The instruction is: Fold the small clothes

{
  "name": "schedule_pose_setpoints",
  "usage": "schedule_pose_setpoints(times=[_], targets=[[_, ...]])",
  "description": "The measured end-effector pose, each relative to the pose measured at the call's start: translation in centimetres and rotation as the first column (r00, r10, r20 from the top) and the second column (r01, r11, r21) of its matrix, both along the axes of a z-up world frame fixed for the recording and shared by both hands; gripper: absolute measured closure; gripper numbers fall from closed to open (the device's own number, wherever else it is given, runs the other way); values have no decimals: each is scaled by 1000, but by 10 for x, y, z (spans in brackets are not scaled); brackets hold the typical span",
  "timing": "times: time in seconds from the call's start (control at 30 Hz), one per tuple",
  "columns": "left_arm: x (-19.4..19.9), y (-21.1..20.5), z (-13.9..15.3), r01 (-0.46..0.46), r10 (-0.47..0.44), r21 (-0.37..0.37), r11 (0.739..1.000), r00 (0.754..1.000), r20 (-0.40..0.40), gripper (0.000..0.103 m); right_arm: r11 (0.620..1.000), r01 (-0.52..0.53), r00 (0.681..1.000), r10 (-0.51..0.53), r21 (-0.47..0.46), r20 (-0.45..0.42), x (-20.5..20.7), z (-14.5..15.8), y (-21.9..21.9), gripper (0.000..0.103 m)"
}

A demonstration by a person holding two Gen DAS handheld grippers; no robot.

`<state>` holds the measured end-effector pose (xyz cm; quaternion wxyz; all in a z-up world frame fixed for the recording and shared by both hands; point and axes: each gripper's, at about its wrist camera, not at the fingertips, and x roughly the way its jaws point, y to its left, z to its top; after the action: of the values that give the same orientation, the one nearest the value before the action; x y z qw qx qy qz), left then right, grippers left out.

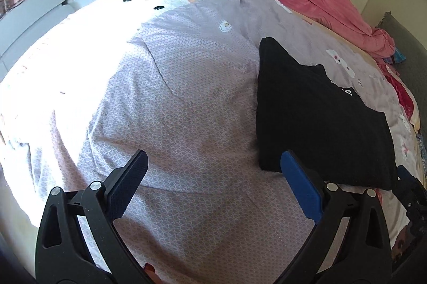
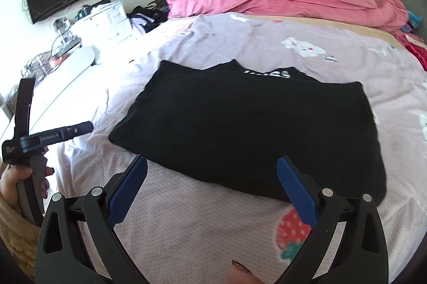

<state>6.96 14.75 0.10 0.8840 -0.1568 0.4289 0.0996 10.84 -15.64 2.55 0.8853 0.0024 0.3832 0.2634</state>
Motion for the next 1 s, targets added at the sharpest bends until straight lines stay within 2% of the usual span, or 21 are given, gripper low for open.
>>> schedule_pose_setpoints(times=[0.4,0.73,1.0], targets=[[10,24,0,-39,39,-23,999,999,-4,10,991,-114,993,114,-69,1,1,-14,56,6],[25,23,2,-21,21,0,1000,1000,-13,10,976,-177,984,177,-128,-13,3,-30,90,6],[43,16,1,9,-9,18,1000,1000,-27,10,963,-188,982,191,-191,-4,3,-41,106,6]])
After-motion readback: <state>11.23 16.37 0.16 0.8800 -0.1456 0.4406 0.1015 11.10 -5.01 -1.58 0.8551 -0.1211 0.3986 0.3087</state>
